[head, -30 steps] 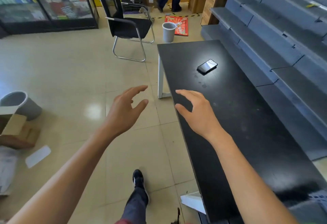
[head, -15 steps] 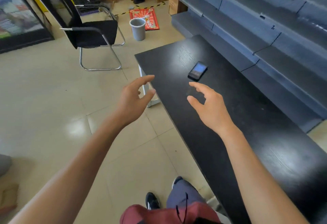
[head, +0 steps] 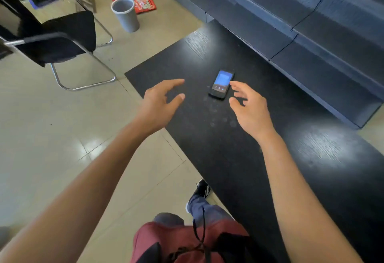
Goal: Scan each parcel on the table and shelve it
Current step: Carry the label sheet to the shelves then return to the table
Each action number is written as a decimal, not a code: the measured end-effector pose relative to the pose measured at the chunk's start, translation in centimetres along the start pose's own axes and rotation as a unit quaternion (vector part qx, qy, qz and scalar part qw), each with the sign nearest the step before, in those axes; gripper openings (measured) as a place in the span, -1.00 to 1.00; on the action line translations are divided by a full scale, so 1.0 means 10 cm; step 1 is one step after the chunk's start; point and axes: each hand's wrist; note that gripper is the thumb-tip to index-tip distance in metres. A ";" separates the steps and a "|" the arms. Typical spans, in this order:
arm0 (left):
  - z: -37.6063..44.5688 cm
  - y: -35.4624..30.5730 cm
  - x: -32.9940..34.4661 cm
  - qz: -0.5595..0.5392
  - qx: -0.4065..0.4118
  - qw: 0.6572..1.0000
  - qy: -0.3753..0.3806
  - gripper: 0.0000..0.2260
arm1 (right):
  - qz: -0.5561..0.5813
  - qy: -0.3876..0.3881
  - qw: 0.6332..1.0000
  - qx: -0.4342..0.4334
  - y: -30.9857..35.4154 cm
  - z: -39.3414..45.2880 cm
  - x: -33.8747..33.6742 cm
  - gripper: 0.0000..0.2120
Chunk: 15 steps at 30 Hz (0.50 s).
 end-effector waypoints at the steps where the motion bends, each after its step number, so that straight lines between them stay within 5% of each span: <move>1: 0.13 0.01 0.01 -0.004 -0.002 1.000 0.004 -0.65 | 0.003 0.003 1.000 0.009 -0.01 0.10 0.01 -0.59; 15: 1.93 0.44 0.78 -0.085 -0.027 0.980 0.175 -0.69 | -0.009 0.051 0.975 0.216 -0.61 1.14 0.11 -0.52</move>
Point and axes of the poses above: each hand's wrist, its own z-axis towards the middle knuckle, its own x-axis out of the palm, y = z × x, and after that the axes turned 5 degrees about y, right-handed
